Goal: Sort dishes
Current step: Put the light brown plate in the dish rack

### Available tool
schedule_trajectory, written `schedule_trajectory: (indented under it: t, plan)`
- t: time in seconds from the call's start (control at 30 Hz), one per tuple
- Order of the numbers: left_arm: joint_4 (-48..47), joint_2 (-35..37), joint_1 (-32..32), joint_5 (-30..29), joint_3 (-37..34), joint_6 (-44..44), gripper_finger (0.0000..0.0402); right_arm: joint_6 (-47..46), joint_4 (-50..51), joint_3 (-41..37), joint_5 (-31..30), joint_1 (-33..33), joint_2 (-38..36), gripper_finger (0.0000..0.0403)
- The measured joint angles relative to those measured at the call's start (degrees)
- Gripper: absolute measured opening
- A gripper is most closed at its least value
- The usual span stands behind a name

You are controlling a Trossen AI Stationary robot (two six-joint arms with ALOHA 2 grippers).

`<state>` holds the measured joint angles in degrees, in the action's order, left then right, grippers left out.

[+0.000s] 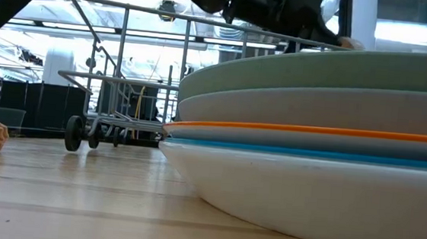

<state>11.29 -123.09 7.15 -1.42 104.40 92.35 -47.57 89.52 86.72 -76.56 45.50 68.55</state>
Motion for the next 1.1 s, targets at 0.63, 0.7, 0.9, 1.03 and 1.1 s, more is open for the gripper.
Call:
schedule_trajectory:
  t: [0.63, 0.7, 0.9, 1.03, 1.1]
  plan:
    - [2.8, 0.0, -3.7, -12.0, 0.7, 6.3, 0.0000, 0.2, 0.0, 0.0, 0.2, 0.0, 0.0, 0.0152]
    - [3.5, 0.0, -4.0, -12.9, 0.7, 7.6, 0.0000, 0.2, 0.0, 0.0, 0.2, 0.0, 0.0, 0.0152]
    - [5.3, 0.6, -5.0, -14.0, 0.9, 9.3, 0.0000, 0.5, 0.0, 0.0, 0.2, 0.0, 0.0, 0.0152]
    - [5.3, 0.6, -5.6, -18.8, 0.9, 12.1, 0.0000, 0.5, 0.0, 0.0, 0.2, 0.0, 0.0, 0.0152]
    - [5.4, 0.6, -6.1, -20.6, 0.9, 13.2, 0.0000, 0.5, 0.0, 0.0, 0.1, 0.0, 0.0, 0.0152]
